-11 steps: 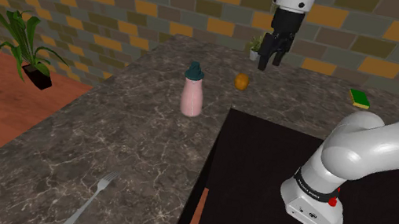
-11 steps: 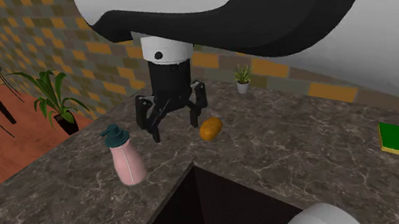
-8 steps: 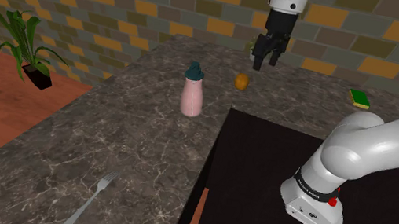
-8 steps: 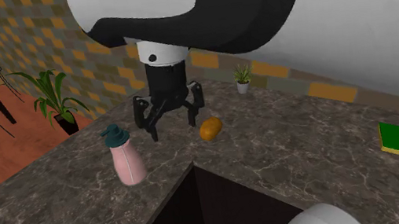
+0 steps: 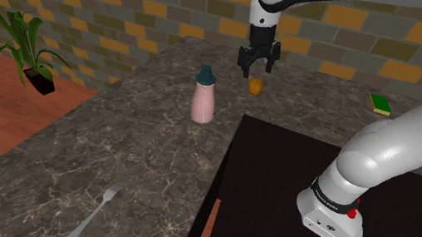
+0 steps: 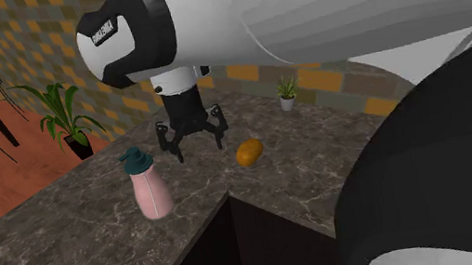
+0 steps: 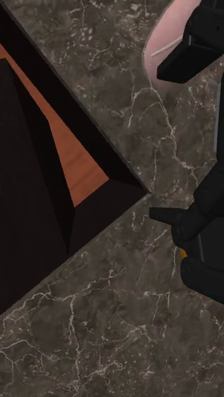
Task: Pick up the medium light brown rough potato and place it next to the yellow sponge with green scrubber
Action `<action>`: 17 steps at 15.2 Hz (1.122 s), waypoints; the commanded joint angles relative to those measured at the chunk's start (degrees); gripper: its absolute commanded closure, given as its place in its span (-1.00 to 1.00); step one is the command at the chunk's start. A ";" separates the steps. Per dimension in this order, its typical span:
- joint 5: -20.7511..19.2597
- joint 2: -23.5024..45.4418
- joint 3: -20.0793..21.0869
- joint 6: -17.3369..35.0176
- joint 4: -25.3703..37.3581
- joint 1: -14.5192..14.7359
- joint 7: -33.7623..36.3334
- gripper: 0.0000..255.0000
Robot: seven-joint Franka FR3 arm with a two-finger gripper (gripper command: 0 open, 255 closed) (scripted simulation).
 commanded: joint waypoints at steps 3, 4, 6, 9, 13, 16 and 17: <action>-4.05 10.20 1.51 1.15 5.26 -2.26 8.89 -1.00; -5.11 12.71 1.69 1.14 6.75 -2.73 11.04 -1.00; -7.24 17.68 1.77 0.83 9.90 -3.52 15.24 -1.00; -10.27 24.95 1.20 -0.28 14.98 -4.35 21.16 -1.00; -13.66 34.22 -0.59 -2.74 22.32 -5.03 28.12 -1.00; -15.60 40.85 -2.44 -5.13 28.19 -5.50 32.59 -1.00; -16.12 43.01 -3.14 -6.00 30.21 -5.66 33.94 -1.00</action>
